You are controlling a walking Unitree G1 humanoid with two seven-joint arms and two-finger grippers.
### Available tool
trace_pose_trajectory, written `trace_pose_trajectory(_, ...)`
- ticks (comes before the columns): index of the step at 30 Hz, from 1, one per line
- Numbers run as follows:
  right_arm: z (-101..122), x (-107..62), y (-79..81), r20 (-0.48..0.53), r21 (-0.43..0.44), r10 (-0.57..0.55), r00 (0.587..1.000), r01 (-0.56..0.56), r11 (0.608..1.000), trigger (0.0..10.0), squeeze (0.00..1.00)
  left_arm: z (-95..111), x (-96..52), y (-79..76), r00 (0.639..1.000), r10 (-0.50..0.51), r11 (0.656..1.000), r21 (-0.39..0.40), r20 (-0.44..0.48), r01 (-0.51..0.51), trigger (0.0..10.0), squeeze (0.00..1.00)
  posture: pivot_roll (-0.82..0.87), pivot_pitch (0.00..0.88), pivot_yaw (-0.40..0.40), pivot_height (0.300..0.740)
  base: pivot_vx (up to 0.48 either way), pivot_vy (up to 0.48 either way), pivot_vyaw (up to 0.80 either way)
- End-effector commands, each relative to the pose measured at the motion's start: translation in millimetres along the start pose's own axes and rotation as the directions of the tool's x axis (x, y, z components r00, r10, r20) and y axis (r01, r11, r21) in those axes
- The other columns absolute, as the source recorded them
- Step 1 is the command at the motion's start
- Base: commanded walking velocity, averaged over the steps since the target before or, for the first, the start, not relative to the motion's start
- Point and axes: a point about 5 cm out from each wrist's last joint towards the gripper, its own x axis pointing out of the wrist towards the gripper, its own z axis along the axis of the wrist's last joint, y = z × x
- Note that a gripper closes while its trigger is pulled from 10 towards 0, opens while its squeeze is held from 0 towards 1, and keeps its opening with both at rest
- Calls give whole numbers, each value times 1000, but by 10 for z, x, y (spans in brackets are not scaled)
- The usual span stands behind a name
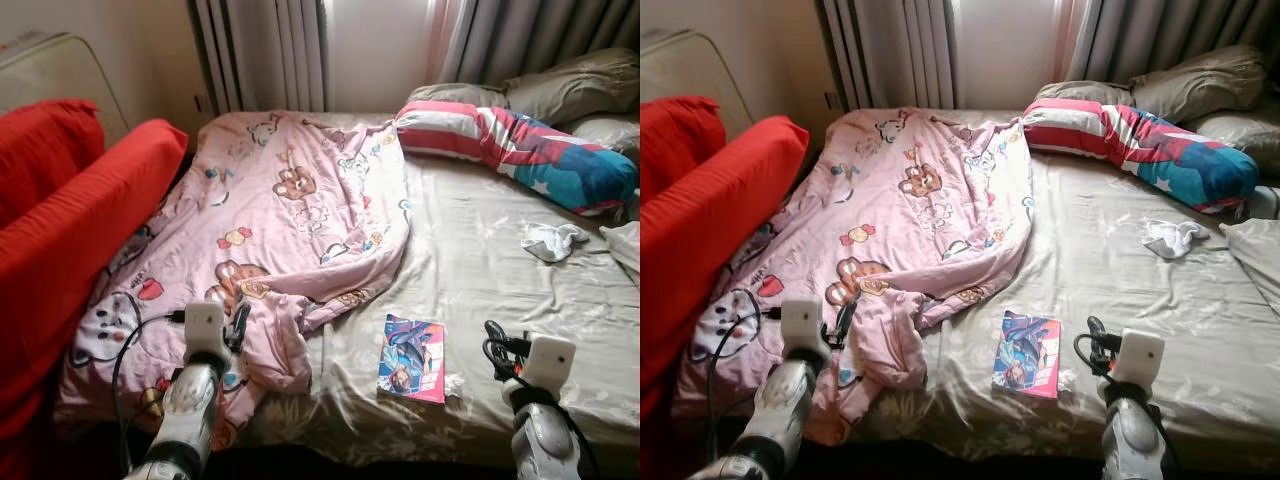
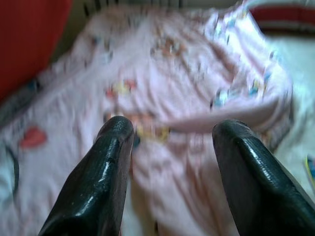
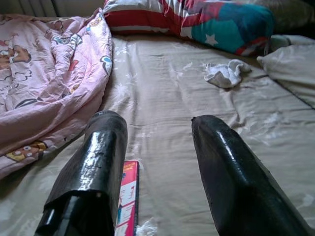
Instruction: Clean up the room
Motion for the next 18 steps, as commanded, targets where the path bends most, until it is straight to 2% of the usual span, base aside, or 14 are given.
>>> trace_pose_trajectory(1, -21, -45, 70, 16, -12, 37, 999, -37, 999, 10000, 0, 96, 11, 83, 998, 14, 1000, 3, 59, -14, 10000, 0, -129, 0, 22, 740, 0, 0, 0)
trace_pose_trajectory(4, -84, -188, 107, 39, -41, 75, 996, -73, 996, 10000, 0, 23, -127, 169, 998, 20, 1000, 20, 66, -21, 10000, 0, -122, 0, 23, 740, 0, 0, 0)
trace_pose_trajectory(7, -165, -338, 88, 38, -43, 66, 997, -64, 997, 10000, 0, -81, -290, 250, 998, 21, 999, 48, 51, -24, 10000, 0, -114, 15, 17, 740, 0, 0, 0)
trace_pose_trajectory(13, -256, -432, 83, 3, -46, 58, 998, -58, 997, 10000, 0, -100, -336, 303, 998, 39, 998, 40, 44, -41, 10000, 0, -98, 12, 16, 740, 0, 0, 0)
trace_pose_trajectory(18, -202, -425, 115, 20, -38, 64, 998, -63, 997, 10000, 0, -73, -340, 304, 999, 21, 999, 40, 38, -23, 10000, 0, -93, 21, 6, 740, 0, 0, 0)
